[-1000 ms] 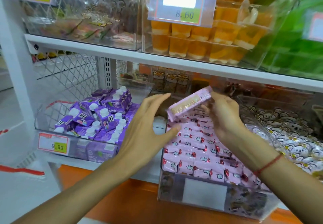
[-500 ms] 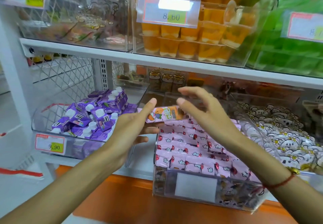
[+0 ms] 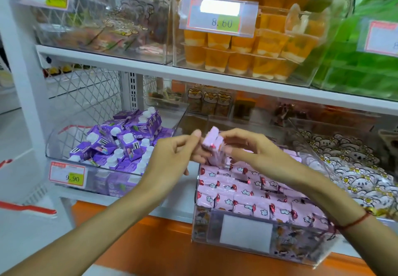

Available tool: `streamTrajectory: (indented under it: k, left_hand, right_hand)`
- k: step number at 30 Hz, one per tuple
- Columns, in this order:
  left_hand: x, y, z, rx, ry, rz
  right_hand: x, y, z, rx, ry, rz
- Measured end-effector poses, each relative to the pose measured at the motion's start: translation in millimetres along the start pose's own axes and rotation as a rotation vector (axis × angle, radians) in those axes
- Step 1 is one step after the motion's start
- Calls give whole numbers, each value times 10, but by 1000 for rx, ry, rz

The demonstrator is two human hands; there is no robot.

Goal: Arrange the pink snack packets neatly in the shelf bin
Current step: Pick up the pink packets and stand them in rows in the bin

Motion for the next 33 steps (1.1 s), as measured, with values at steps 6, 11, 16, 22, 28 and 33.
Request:
streamTrajectory:
  k: [6,11,16,22,28,33]
  left_hand:
    - [52,-1,-32,82,-55,56]
    - [-53,-27,64,74,-184,35]
    - [31,28,153,0,-306,163]
    - [19,12,211,6,-301,157]
    - [13,-7,254,9,-248,158]
    - [23,-17,263,20,-223,162]
  right_hand:
    - [6,0,-38,-98,126,-133]
    - [-314,-91,-148,-126,-86,-502]
    - [-447,-535,-330,30,52,-668]
    - [-316,-1089,-488,49,68,-556]
    - [-241,-1426,-536,121,339,-525]
    - [-9,-1466,-706,227,444,-258]
Point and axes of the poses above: each hand's wrist, its own y-axis away from the middle knuckle, its own x-axis out of the palm, z = x × y, the point moved 4 cm from there along -y, towards the middle knuckle, and after that the axes turned 14 degrees about x, right-handed, at the moved point
